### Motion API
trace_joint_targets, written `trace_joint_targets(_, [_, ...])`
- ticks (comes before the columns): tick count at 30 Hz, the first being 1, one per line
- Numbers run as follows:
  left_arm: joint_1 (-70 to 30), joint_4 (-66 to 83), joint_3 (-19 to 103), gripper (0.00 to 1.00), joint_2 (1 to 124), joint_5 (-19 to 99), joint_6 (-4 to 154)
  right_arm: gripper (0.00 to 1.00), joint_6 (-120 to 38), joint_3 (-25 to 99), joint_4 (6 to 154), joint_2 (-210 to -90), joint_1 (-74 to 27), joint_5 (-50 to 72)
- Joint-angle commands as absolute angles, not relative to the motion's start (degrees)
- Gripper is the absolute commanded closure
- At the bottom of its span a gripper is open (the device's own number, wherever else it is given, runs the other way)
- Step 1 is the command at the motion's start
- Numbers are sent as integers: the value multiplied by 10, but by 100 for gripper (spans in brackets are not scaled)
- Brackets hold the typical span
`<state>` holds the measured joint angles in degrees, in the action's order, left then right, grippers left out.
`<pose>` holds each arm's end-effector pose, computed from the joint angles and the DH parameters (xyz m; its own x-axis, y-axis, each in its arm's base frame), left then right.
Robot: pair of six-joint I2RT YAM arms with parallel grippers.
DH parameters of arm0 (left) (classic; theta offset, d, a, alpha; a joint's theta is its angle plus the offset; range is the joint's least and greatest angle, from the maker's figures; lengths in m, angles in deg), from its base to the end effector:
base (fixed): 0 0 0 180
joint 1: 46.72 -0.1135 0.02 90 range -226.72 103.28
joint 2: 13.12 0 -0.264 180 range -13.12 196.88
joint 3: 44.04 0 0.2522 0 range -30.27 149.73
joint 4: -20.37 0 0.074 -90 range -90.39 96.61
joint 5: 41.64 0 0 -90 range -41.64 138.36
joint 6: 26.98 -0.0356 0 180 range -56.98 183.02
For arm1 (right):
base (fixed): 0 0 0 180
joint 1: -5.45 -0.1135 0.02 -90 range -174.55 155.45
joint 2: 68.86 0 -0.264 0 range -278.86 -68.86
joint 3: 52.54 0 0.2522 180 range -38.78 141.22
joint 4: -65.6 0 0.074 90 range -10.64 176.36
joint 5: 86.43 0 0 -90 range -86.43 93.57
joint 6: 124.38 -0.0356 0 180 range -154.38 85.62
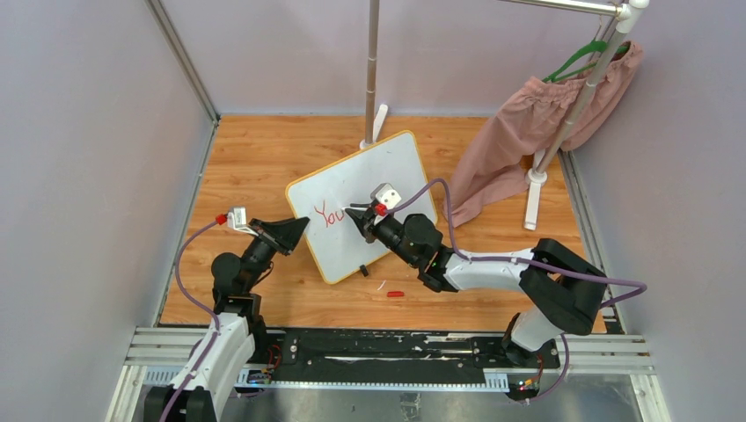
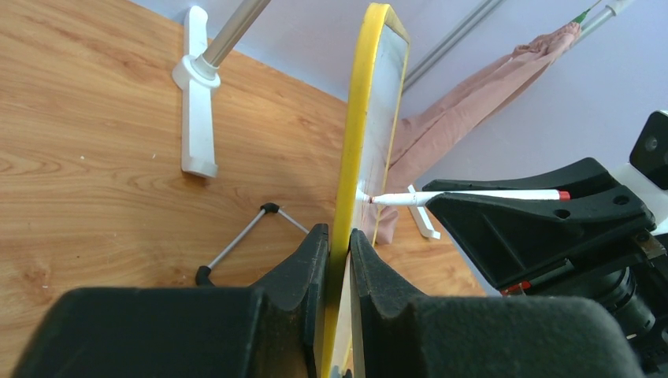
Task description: Write a sentence on the whiteboard
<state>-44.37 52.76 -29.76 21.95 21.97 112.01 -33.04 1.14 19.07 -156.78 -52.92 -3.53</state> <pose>0.1427 -0.0217 0.1970 -0.2242 -0.6673 -0.7102 0.4612 0.5694 -0.6805 0.1746 0.2750 0.2587 0.1299 0.1666 -0.9774 -0.7788 0.6273 0.0035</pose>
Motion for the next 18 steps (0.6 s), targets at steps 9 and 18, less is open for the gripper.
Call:
trace_joint_targets(9, [-445, 542, -388, 100, 214, 228, 1114, 100, -336, 2, 193, -1569, -521, -37])
trace_joint_targets(18, [-445, 542, -388, 100, 213, 229, 1114, 100, -340, -21, 188, -1564, -527, -39])
